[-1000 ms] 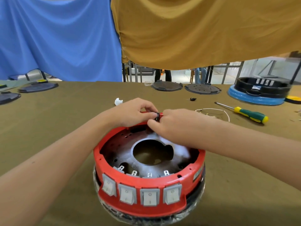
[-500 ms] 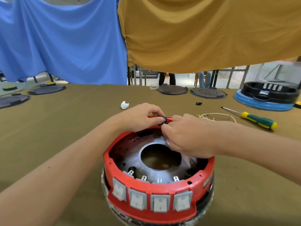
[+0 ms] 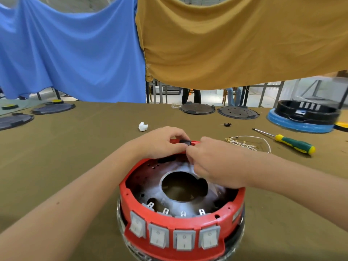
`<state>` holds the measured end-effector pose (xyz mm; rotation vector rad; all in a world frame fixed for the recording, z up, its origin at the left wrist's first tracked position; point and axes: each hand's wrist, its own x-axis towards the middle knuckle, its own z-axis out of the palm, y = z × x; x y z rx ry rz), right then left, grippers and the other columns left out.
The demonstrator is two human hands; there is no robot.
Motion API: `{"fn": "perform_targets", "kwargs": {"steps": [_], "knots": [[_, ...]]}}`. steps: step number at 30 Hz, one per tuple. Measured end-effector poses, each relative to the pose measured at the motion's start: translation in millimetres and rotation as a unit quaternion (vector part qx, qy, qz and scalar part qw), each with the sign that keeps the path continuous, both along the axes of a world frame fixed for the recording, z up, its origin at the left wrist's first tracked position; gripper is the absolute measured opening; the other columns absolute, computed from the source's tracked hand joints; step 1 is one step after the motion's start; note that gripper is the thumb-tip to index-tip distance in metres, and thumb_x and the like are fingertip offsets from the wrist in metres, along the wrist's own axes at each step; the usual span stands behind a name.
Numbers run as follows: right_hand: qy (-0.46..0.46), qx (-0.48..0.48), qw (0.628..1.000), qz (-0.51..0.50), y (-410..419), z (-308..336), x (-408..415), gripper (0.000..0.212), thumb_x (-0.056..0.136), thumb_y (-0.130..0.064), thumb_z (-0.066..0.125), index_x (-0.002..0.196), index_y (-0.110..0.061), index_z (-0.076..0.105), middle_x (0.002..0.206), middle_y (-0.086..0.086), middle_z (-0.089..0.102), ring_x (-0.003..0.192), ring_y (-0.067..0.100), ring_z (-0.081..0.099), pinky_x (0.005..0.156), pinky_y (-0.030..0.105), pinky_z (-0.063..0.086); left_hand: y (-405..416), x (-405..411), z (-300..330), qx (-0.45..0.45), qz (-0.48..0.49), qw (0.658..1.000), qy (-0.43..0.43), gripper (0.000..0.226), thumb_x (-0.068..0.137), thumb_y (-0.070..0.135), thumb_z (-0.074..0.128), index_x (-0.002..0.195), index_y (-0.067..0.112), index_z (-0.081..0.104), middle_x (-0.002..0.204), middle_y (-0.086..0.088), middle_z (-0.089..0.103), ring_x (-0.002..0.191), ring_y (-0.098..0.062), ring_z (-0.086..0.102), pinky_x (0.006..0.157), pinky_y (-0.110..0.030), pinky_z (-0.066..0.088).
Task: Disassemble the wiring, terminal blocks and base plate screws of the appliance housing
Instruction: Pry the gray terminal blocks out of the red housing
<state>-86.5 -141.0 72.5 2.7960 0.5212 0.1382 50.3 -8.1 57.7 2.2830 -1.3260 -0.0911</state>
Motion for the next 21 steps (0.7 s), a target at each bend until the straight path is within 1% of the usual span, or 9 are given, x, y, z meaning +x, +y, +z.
{"fn": "perform_targets", "kwargs": {"steps": [2, 3, 6, 9, 11, 13, 15, 17, 21], "knots": [[0.0, 0.186, 0.982, -0.046, -10.7, 13.7, -1.7, 0.018, 0.096, -0.023, 0.045, 0.09, -0.017, 0.061, 0.082, -0.004, 0.061, 0.077, 0.012, 0.057, 0.066, 0.027, 0.043, 1.3, -0.6, -2.0, 0.002, 0.0, 1.0, 0.001, 0.023, 0.088, 0.033, 0.069, 0.11, 0.029, 0.064, 0.109, 0.014, 0.063, 0.104, -0.007, 0.059, 0.098, -0.037, 0.046], [-0.014, 0.289, 0.955, -0.06, -18.5, 18.6, -1.3, 0.018, 0.092, -0.023, 0.049, 0.084, -0.021, 0.065, 0.072, -0.011, 0.062, 0.066, 0.002, 0.055, 0.059, 0.021, 0.041, 1.2, -0.6, -3.1, 0.005, -0.001, 1.0, -0.011, 0.026, 0.086, 0.036, 0.071, 0.109, 0.031, 0.062, 0.109, 0.013, 0.062, 0.104, -0.008, 0.058, 0.098, -0.037, 0.046], [-0.06, 0.532, 0.841, -0.076, -39.6, 18.9, 7.1, 0.023, 0.091, -0.014, 0.052, 0.08, -0.017, 0.071, 0.054, -0.013, 0.055, 0.047, 0.002, 0.044, 0.054, 0.019, 0.037, -0.7, -0.9, -5.8, 0.026, -0.008, 0.995, -0.099, 0.03, 0.088, 0.039, 0.068, 0.115, 0.027, 0.06, 0.111, 0.009, 0.06, 0.104, -0.012, 0.056, 0.096, -0.038, 0.045], [-0.078, 0.697, 0.702, -0.128, -44.0, 2.2, 26.4, 0.02, 0.096, -0.011, 0.052, 0.089, -0.01, 0.072, 0.062, 0.001, 0.058, 0.06, 0.014, 0.049, 0.06, 0.029, 0.043, -2.7, -2.1, -6.7, 0.031, -0.019, 0.981, -0.19, 0.025, 0.092, 0.038, 0.063, 0.112, 0.023, 0.06, 0.103, 0.008, 0.057, 0.096, -0.013, 0.056, 0.089, -0.037, 0.046], [-0.071, 0.734, 0.657, -0.155, -41.5, -10.8, 39.3, 0.015, 0.098, -0.015, 0.055, 0.101, -0.009, 0.068, 0.073, 0.001, 0.066, 0.073, 0.017, 0.058, 0.064, 0.024, 0.049, -4.3, -2.6, -7.0, 0.03, -0.023, 0.972, -0.233, 0.024, 0.092, 0.039, 0.061, 0.106, 0.02, 0.059, 0.098, 0.007, 0.054, 0.092, -0.014, 0.056, 0.083, -0.032, 0.044], [-0.056, 0.698, 0.693, -0.171, -40.7, -20.0, 47.3, 0.013, 0.097, -0.022, 0.059, 0.108, -0.015, 0.064, 0.088, 0.0, 0.071, 0.084, 0.015, 0.065, 0.062, 0.013, 0.047, -7.0, -2.7, -7.3, 0.039, -0.024, 0.961, -0.271, 0.023, 0.092, 0.039, 0.059, 0.102, 0.018, 0.056, 0.093, 0.007, 0.05, 0.089, -0.017, 0.056, 0.074, -0.028, 0.039], [-0.061, 0.612, 0.768, -0.18, -43.0, -25.3, 51.0, 0.016, 0.094, -0.026, 0.064, 0.108, -0.021, 0.06, 0.098, -0.004, 0.065, 0.087, 0.006, 0.061, 0.063, 0.016, 0.041, -9.5, -1.9, -7.8, 0.056, -0.026, 0.954, -0.293, 0.023, 0.093, 0.037, 0.056, 0.102, 0.016, 0.054, 0.093, 0.005, 0.051, 0.089, -0.019, 0.057, 0.072, -0.029, 0.036], [-0.07, 0.542, 0.818, -0.18, -45.7, -28.2, 52.0, 0.016, 0.094, -0.028, 0.066, 0.107, -0.025, 0.057, 0.099, -0.011, 0.056, 0.085, -0.002, 0.052, 0.066, 0.017, 0.037, -10.5, -1.0, -7.9, 0.075, -0.032, 0.949, -0.304, 0.025, 0.095, 0.036, 0.054, 0.107, 0.014, 0.054, 0.1, 0.001, 0.054, 0.09, -0.022, 0.058, 0.076, -0.032, 0.04], [-0.084, 0.519, 0.836, -0.159, -46.6, -30.0, 53.2, 0.012, 0.095, -0.029, 0.065, 0.102, -0.03, 0.055, 0.096, -0.015, 0.053, 0.083, -0.003, 0.051, 0.065, 0.016, 0.035, -9.8, -0.6, -9.0, 0.1, -0.039, 0.941, -0.322, 0.028, 0.099, 0.035, 0.048, 0.114, 0.011, 0.051, 0.106, -0.004, 0.054, 0.091, -0.026, 0.059, 0.08, -0.04, 0.043]]}}
